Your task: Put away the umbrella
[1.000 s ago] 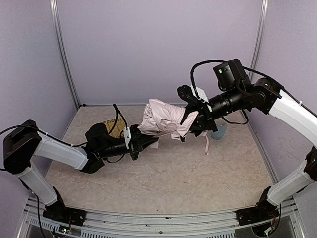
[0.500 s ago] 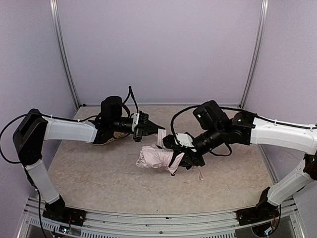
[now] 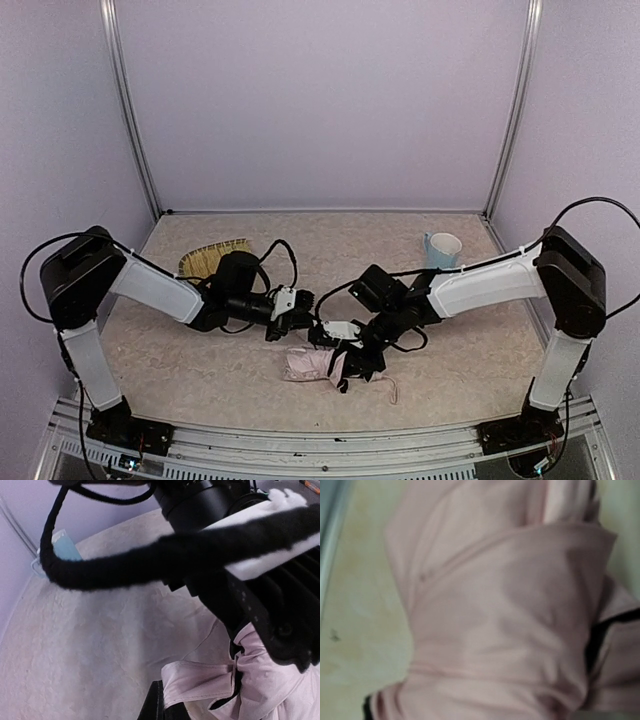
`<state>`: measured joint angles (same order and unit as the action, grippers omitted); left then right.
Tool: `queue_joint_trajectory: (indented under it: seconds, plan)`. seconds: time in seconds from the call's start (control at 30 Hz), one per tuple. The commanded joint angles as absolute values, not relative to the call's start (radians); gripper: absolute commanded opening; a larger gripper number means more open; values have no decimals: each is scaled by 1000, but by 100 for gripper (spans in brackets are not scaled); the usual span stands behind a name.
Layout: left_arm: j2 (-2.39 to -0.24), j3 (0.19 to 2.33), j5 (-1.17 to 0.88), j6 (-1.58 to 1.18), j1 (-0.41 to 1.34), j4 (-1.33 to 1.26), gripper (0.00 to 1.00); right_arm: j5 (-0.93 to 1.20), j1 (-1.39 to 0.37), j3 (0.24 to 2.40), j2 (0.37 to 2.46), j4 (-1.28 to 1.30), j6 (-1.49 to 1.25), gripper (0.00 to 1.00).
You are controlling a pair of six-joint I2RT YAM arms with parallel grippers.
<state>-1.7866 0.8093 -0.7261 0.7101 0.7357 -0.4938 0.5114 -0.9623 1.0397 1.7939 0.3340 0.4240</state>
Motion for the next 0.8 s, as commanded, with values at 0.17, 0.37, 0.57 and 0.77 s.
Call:
queue_joint_trajectory:
  seconds: [0.17,0.37,0.57,0.77]
  plan:
    - [-1994,904,-367,538,711,-929,0,499,-970,989,1979,639,372,0]
    - [-2024,975,-198,577,713,-868,3,467,-944,1029,2025,681,353,0]
    - [-2056,977,-89,595,723,-923,15,429,-920,1054,2048,687,333,0]
    - [-2073,1020,15,573,732,-881,30,403,-904,1068,2070,687,314,0]
